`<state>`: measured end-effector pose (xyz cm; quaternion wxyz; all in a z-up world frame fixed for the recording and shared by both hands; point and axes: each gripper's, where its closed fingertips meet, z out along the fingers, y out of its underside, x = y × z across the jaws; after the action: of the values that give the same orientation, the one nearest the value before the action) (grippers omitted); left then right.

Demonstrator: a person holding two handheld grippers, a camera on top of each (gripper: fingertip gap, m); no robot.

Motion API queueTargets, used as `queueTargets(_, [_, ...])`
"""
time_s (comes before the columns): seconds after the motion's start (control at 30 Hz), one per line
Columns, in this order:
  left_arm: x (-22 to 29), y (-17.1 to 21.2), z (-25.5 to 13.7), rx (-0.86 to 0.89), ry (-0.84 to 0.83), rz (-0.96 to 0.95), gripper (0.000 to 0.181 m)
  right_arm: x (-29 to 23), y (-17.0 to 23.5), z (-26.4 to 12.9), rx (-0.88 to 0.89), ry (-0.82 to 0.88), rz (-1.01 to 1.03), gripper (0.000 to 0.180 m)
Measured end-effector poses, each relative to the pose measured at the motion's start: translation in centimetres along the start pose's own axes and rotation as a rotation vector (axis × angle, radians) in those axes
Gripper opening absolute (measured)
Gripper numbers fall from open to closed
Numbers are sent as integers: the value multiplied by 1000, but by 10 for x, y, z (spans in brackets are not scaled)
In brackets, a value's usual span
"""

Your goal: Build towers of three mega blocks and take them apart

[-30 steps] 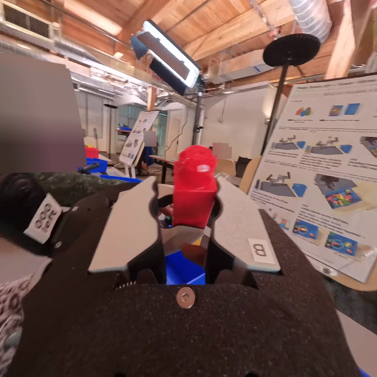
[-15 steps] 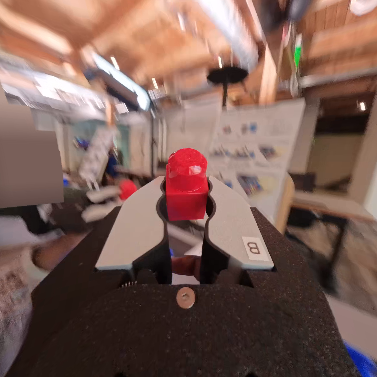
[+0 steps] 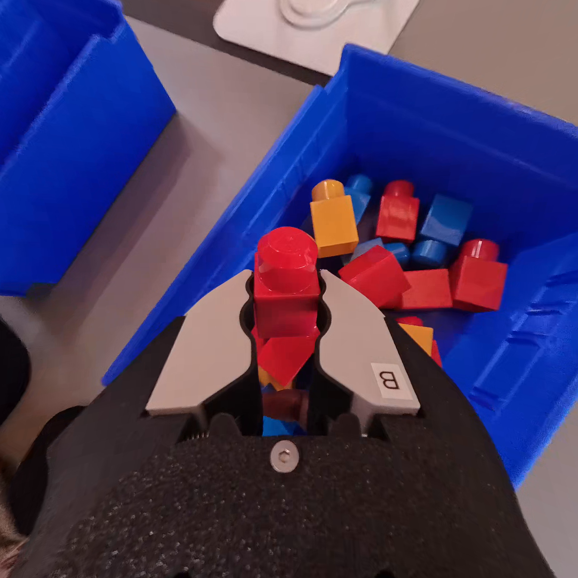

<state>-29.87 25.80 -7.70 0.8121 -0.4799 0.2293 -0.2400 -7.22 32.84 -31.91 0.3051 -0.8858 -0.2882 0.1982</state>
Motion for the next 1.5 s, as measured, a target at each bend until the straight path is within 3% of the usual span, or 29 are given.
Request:
queueTargets(0.1, [-1,-3,1,33,37,-172,36,6,-7,-1,13,77,-37,37])
queueTargets(0.3, [0,-7,0,107,190,-580,35,-23,-57,-39,282,109,-212,57])
queueTargets(0.43, [4,-12,3,176,237,-742,35,-102,-116,-87,709,50,-532,62])
queueTargets(0.53, [-3,-15,5,269,171,-874,35,-179,-144,-127,1077,-2,-732,51])
queueTargets(0.63, [-8,-17,4,355,130,-1018,36,-230,-145,-116,1104,12,-905,54])
queueTargets(0.73, [-4,-18,6,379,157,-1141,35,-245,-155,-107,1148,181,-978,53])
queueTargets(0.83, [2,-16,10,377,178,-1206,35,-255,-158,-112,1253,231,-990,43])
queueTargets(1.03, [2,-15,11,357,184,-1245,35,-258,-157,-110,1232,280,-1031,34])
queueTargets(1.13, [-32,-19,-7,461,27,-1201,35,-260,-151,-112,1221,268,-1081,34])
queueTargets(1.2, [-57,-27,-25,450,-39,-1072,35,-246,-152,-124,1219,276,-1045,34])
queueTargets(1.33, [-80,-57,-57,404,-69,-790,35,-159,-154,-133,1059,315,-766,34])
queueTargets(1.5, [-92,-73,-82,416,-155,-650,35,-5,-102,-80,585,398,-250,34])
